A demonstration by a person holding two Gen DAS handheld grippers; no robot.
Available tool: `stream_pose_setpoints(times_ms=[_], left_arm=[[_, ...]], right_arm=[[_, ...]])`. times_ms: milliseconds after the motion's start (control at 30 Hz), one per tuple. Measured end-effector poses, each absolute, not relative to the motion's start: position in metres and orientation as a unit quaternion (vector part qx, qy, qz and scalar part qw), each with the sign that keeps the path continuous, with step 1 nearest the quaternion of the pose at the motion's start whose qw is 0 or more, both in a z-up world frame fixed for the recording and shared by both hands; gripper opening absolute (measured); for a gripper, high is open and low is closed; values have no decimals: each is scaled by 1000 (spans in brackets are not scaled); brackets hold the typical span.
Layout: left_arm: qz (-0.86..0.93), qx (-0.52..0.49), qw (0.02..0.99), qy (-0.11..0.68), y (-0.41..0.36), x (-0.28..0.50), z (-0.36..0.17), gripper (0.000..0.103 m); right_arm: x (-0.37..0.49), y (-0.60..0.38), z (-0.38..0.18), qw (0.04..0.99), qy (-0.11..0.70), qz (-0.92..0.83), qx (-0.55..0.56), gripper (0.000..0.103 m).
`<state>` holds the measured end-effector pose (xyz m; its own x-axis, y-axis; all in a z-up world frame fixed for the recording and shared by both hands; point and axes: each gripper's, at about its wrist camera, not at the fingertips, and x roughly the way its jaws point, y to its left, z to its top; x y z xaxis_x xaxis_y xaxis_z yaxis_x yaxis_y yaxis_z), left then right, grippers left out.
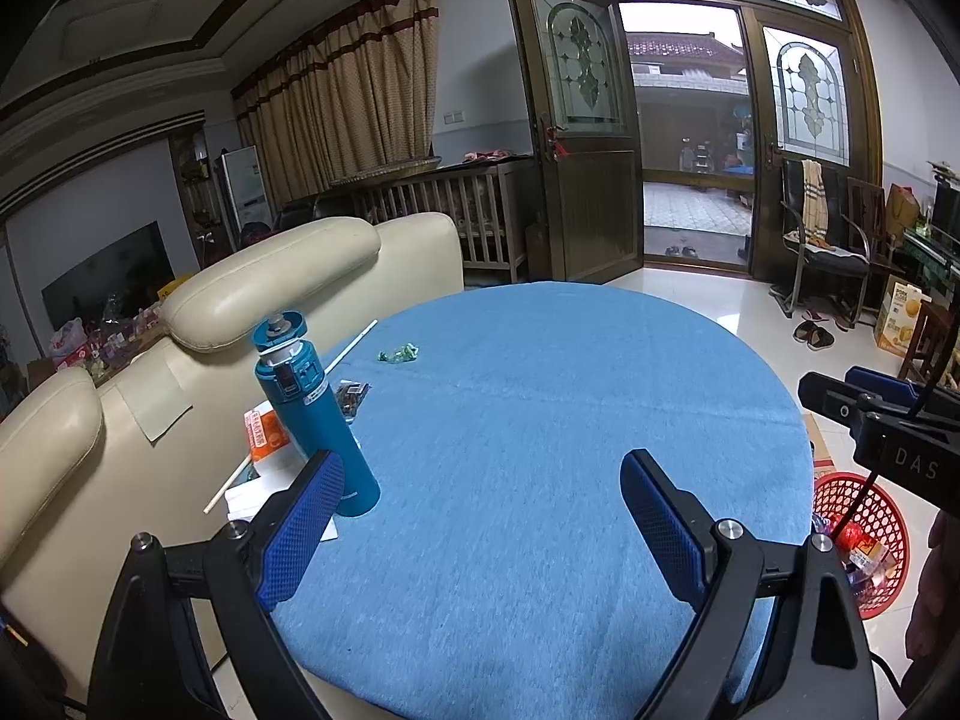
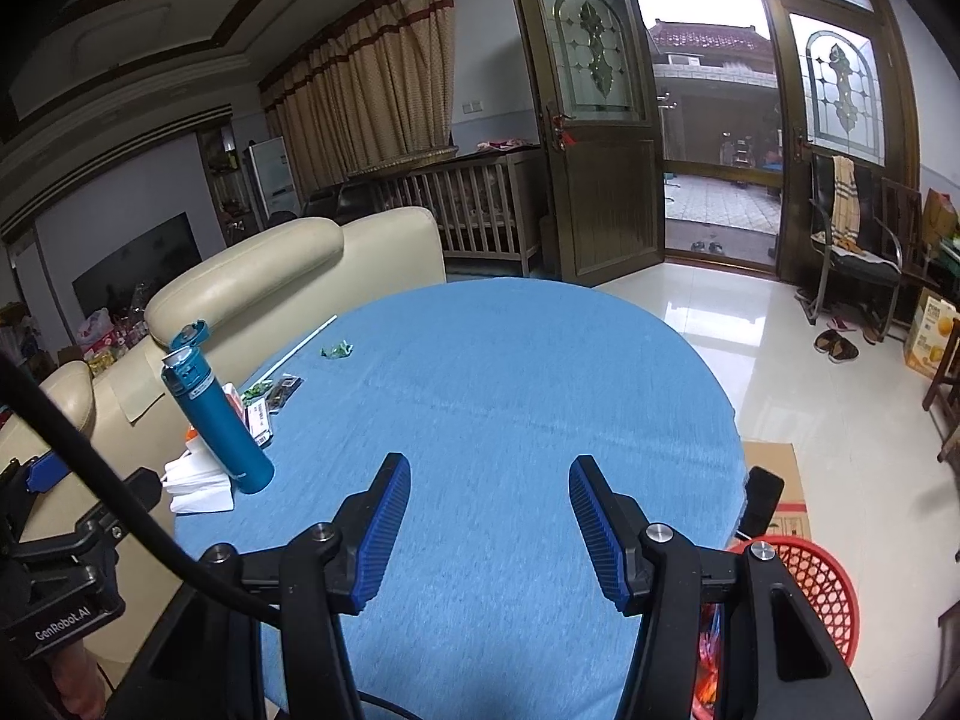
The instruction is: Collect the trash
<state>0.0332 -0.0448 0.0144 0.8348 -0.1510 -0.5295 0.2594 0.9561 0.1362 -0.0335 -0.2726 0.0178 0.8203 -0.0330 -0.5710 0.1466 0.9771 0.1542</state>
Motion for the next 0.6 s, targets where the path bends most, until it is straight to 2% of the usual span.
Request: stream_pose_setpoints(times_ms=[333,467,600], left_arm=[[-111,100,949,278,-50,56,1,94],[-128,87,933,325,-53,83,-27,94],[-127,71,909,391,-51,121,-76,93]], right_arm=[[-7,-275,-7,942,318,-52,94,59],[12,-285,-39,934,340,-66,92,59],[42,-308,-92,912,386,-100,95,59]])
